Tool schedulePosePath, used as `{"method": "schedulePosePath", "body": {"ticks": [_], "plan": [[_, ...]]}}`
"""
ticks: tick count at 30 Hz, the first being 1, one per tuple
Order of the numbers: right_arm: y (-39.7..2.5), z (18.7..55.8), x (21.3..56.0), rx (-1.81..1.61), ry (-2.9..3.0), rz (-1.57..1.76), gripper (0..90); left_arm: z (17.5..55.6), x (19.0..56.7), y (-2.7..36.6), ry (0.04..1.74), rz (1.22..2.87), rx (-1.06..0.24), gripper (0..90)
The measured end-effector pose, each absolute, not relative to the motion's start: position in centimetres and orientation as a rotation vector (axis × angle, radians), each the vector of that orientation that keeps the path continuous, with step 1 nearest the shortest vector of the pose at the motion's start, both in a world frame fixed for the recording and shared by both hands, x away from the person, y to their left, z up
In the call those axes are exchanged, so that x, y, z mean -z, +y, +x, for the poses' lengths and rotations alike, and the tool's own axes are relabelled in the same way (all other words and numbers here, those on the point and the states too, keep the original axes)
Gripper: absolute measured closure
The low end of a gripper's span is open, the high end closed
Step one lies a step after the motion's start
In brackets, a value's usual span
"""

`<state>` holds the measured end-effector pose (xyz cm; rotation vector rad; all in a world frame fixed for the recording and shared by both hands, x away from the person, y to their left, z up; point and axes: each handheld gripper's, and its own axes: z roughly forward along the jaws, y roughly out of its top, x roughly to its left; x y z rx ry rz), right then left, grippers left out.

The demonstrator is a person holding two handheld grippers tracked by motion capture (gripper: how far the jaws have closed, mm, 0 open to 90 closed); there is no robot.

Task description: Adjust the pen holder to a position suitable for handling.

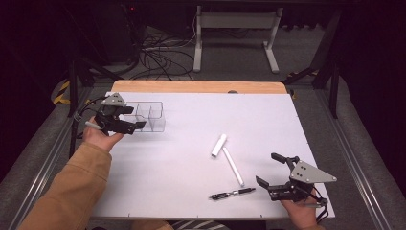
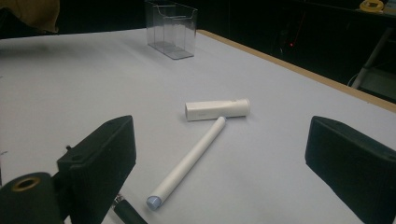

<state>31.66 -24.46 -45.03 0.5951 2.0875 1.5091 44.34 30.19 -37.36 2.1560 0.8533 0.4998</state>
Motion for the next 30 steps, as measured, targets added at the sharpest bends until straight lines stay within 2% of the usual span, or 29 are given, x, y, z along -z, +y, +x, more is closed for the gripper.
{"method": "schedulePosePath", "body": {"ticks": [8,20,30], "plan": [[-24.4,31.7,45.1,-1.505,2.094,0.590,9.2,44.9,37.7,30.3,0.862,2.191,-0.517,26.8],[-24.3,31.7,45.2,-1.505,2.101,0.590,9.3,47.4,37.7,30.3,0.903,2.338,-0.531,32.9],[-24.3,31.8,45.2,-1.505,2.108,0.587,9.3,48.8,38.1,30.2,0.938,2.420,-0.484,34.9]]}}
